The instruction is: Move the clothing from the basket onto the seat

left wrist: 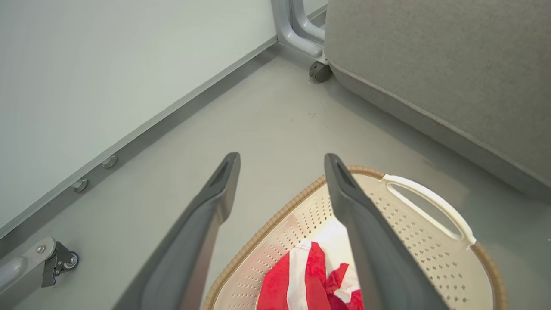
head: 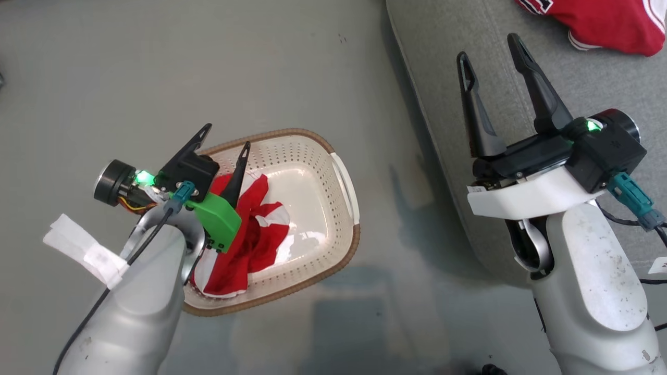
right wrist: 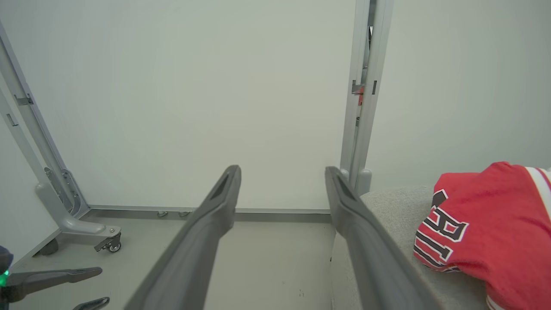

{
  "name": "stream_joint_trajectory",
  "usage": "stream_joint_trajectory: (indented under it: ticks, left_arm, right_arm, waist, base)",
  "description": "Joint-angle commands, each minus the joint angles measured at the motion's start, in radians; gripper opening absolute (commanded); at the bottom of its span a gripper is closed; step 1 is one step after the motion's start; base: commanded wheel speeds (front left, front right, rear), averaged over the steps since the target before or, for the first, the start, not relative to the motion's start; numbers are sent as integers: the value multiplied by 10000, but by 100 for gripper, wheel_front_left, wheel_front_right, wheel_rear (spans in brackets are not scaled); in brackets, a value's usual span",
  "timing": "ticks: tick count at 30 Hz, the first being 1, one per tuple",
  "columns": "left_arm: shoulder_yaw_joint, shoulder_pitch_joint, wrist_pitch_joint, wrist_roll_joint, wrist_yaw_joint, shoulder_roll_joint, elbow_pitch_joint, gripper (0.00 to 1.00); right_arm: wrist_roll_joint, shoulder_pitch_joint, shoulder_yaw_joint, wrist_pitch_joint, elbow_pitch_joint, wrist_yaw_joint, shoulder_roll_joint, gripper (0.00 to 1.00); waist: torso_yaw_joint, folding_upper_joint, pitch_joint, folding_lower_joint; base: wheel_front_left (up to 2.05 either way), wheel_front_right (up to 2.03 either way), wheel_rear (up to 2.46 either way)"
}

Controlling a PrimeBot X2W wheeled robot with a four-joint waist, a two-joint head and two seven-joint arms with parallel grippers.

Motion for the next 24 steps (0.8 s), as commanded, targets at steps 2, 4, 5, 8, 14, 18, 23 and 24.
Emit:
stream_joint_trajectory:
  ticks: [2, 4, 5, 8, 14, 18, 23, 24]
  left_arm:
    - [-254, -490, 7, -1, -18, 200, 413, 100]
    - [-537, -754, 7, -11, -18, 277, 858, 100]
    - [-695, -944, 7, 30, -17, 324, 1064, 100]
    - [-1096, -1282, 8, 63, -18, 375, 1666, 100]
    - [-1847, -1999, 8, 163, -18, 448, 2800, 100]
    - [-2319, -2461, 31, 308, -19, 470, 3553, 100]
    - [-2866, -3006, 99, 377, -19, 476, 4499, 100]
    - [-2933, -3069, 136, 354, -19, 475, 4612, 100]
  right_arm:
    - [-21, -278, 37, -48, -116, -7, -18, 100]
    - [-28, -412, 72, -49, -183, -7, -17, 100]
    - [-31, -484, 96, -49, -229, -7, -16, 100]
    - [-53, -651, 143, -49, -327, -7, -18, 100]
    - [-47, -978, 266, -49, -501, -7, -15, 100]
    - [-25, -1164, 334, -49, -615, -7, -11, 100]
    - [5, -1361, 366, -49, -733, -7, -7, 100]
    - [9, -1372, 370, -49, -745, -7, -6, 100]
  waist:
    - [-523, 0, 1260, 0]
    - [-557, 0, 1565, 0]
    - [-582, 0, 1745, 0]
    - [-633, 0, 2113, 0]
    - [-749, 0, 2802, 0]
    - [-819, 0, 3256, 0]
    - [-890, 0, 3802, 0]
    - [-893, 0, 3874, 0]
  base:
    - [0, 0, 0]
    - [0, 0, 0]
    - [0, 0, 0]
    - [0, 0, 0]
    - [0, 0, 0]
    - [0, 0, 0]
    - [0, 0, 0]
    - [0, 0, 0]
